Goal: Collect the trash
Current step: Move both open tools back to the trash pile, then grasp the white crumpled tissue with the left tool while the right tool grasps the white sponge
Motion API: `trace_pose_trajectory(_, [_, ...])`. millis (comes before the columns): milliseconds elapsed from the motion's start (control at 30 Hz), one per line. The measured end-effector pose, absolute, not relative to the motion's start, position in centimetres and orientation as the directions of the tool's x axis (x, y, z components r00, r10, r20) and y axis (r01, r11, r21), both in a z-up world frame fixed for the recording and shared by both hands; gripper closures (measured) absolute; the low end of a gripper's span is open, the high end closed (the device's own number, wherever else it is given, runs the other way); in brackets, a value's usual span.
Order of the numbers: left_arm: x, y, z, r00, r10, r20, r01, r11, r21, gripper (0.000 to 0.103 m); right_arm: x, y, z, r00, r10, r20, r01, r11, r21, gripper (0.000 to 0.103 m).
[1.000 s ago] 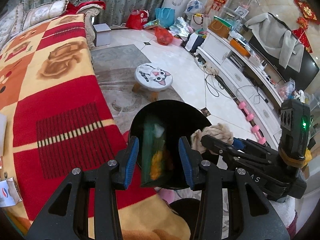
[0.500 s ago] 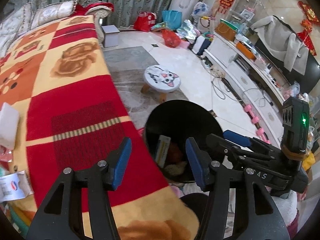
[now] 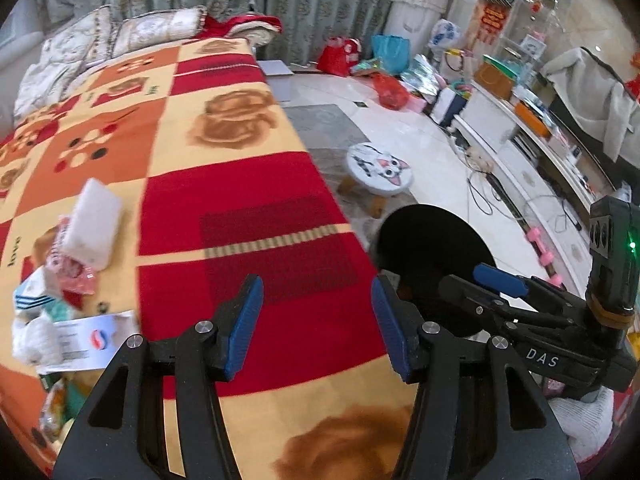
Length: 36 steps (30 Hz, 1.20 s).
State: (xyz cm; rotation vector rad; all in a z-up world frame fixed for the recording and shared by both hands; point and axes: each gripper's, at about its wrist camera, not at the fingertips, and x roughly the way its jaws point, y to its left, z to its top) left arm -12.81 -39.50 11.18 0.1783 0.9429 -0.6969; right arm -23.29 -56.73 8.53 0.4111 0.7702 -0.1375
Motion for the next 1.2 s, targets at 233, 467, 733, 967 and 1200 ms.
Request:
trace_pose_trajectory(233, [-11.6,-34.9,11.0,0.430,-0.414,-0.802,0.558,0.821,-0.124,0.048,-21.3,-52.4,8.5,0.699,0.088,-0.710,0.190,0.934,0.302,0.036])
trace_pose_trajectory(467, [-10.2,-29.5,11.3,0.468,-0.368,-0.804,0.488,0.865,-0.112,0.048,-19.0,-47.6,8.3,0.678,0.154,-0.719,0.099,0.950,0.297,0.036])
trace_pose_trajectory(733, [-8.3,-21.8,11.2,0.501,-0.302,-0.811,0.409,0.908,-0.085,0.048,-16.7,-43.1,8.1,0.648,0.206,-0.733,0.008,0.961,0.277,0.036])
trace_pose_trajectory(967, [-6.3,-17.2,10.1,0.487,-0.299,-0.821,0.395,0.913,-0.098,0.043,-14.9,-40.0,7.9,0.624,0.241,-0.743,-0.052,0.962,0.268,0.036])
trace_pose_trajectory(1200, [-4.8,-17.5,7.6,0.459,-0.300,-0.836,0.478,0.877,-0.053,0.041,-12.1,-38.0,8.3,0.614,0.264,-0.744,-0.083,0.959,0.272,0.035])
